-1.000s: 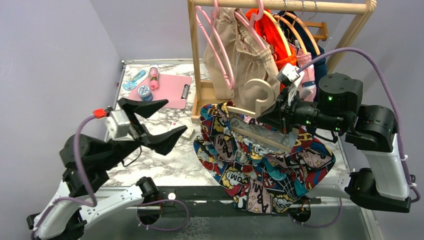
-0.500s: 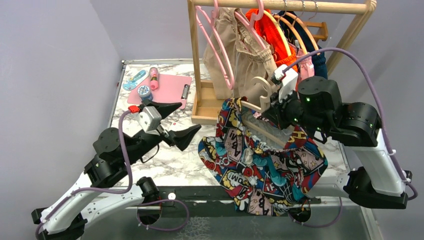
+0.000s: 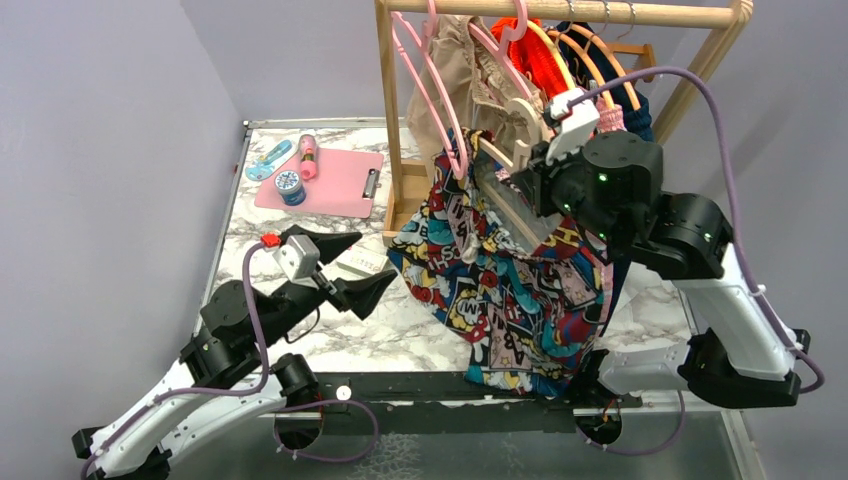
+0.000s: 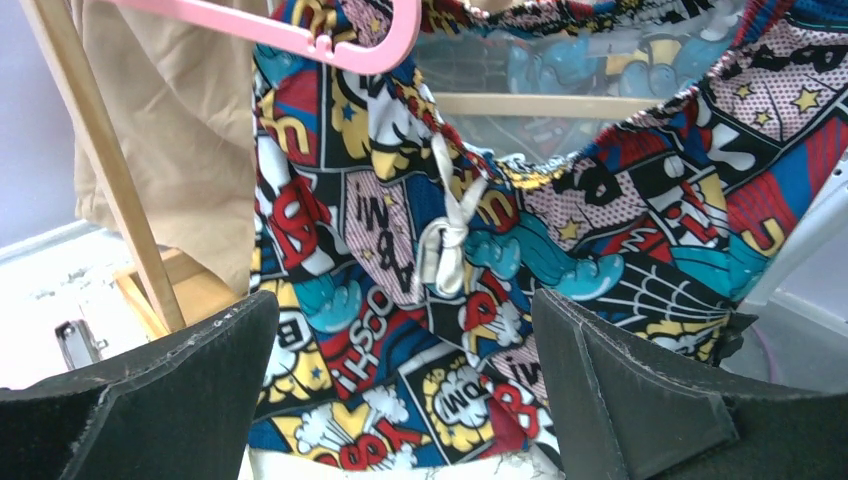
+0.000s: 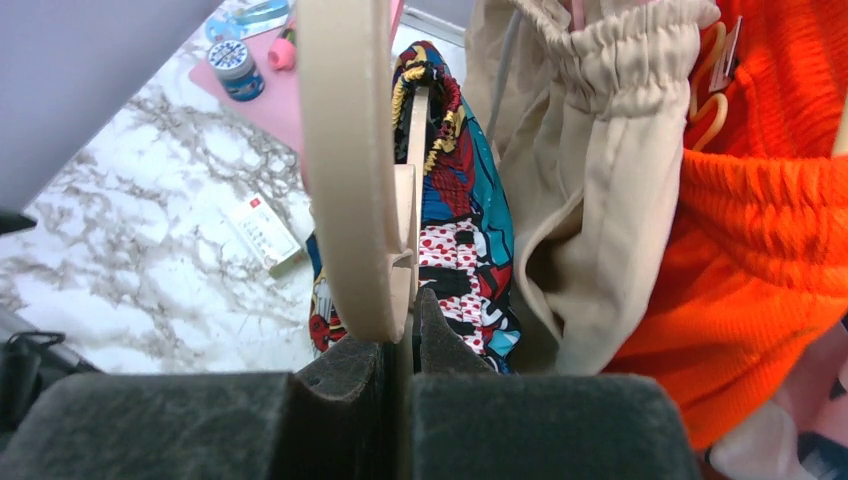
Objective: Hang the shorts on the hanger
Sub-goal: Place the hanger at the clothesline.
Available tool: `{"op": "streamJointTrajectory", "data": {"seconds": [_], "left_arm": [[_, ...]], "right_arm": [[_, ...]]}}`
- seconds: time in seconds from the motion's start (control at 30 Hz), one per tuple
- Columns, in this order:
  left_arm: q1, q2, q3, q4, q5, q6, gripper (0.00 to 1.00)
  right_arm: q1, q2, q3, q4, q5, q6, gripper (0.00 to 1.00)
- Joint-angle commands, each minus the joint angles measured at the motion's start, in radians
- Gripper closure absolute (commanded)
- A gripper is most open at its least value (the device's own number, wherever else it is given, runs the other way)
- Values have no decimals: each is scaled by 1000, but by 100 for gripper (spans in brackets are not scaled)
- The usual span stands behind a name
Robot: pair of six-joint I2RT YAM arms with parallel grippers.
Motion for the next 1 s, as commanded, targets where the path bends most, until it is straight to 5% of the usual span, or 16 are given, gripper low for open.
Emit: {"op": "streamJointTrajectory", "data": {"seconds": [0.0,0.63,0.97], "left_arm": [[1,-67,-58,22,-37,-62,1],[1,-204,-279,-5,-65,-157,1],[1,-251,-325,-34,-85,-194,1]], "right_arm": [[-1,51,20,142,113,-15,99],[-1,131,-14,570,271,-196,99],[-40,240,77,654,239,-246,99]]}}
